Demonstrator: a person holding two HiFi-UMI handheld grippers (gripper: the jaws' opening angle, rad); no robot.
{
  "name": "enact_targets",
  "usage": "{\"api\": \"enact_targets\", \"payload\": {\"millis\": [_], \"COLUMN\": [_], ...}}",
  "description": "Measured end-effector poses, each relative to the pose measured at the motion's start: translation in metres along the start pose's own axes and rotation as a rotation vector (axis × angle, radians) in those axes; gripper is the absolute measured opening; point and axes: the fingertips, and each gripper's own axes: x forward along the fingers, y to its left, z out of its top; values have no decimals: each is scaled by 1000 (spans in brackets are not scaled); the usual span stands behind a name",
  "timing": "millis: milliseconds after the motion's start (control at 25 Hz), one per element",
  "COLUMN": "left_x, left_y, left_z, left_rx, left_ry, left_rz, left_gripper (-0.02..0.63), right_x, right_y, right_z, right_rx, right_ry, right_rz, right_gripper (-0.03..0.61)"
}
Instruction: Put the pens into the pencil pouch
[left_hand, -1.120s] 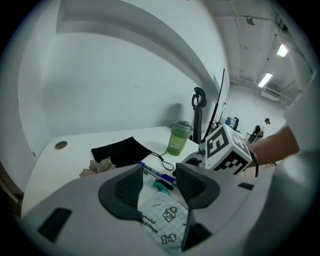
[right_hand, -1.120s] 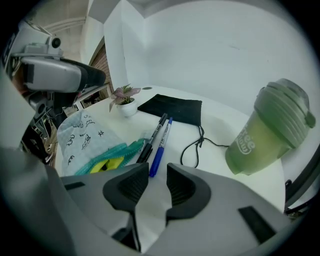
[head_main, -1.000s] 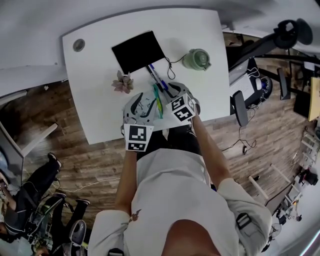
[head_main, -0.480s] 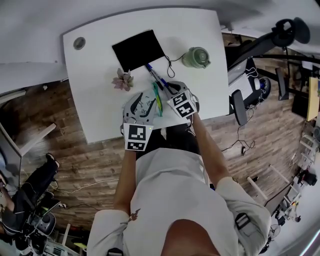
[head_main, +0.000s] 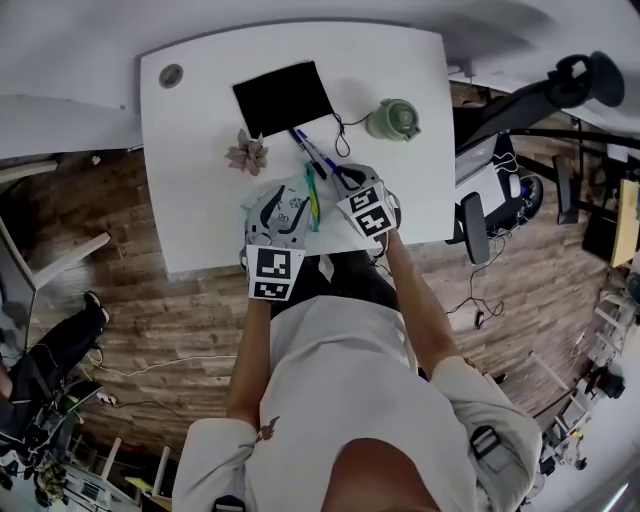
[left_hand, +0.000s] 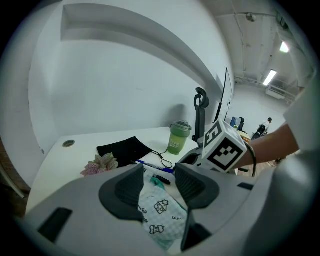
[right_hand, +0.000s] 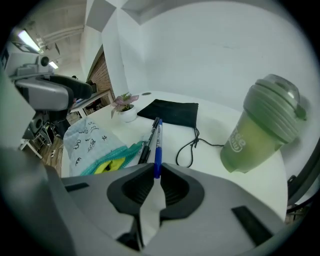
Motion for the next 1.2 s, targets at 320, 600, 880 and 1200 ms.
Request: {"api": "enact_targets", "payload": {"millis": [320, 600, 880, 1200], "left_x": [0, 4, 13, 28], "left_y": [-17, -28, -31, -30], "left_z": [-10, -29, -48, -79], "left_rx": [-3, -25, -34, -41], "left_ry": [51, 135, 240, 381], "left_rz": [76, 158, 220, 314], "left_gripper": [184, 175, 173, 164], "right_x": [-35, -59, -71, -78], "right_y": [-7, 1, 6, 8], "right_z": [-9, -17, -34, -44], "right_rx": [-51, -101, -122, -137], "right_ry": [-20, -42, -31, -31], "right_rz": [4, 34, 63, 83], "right_gripper": [41, 42, 43, 41]}}
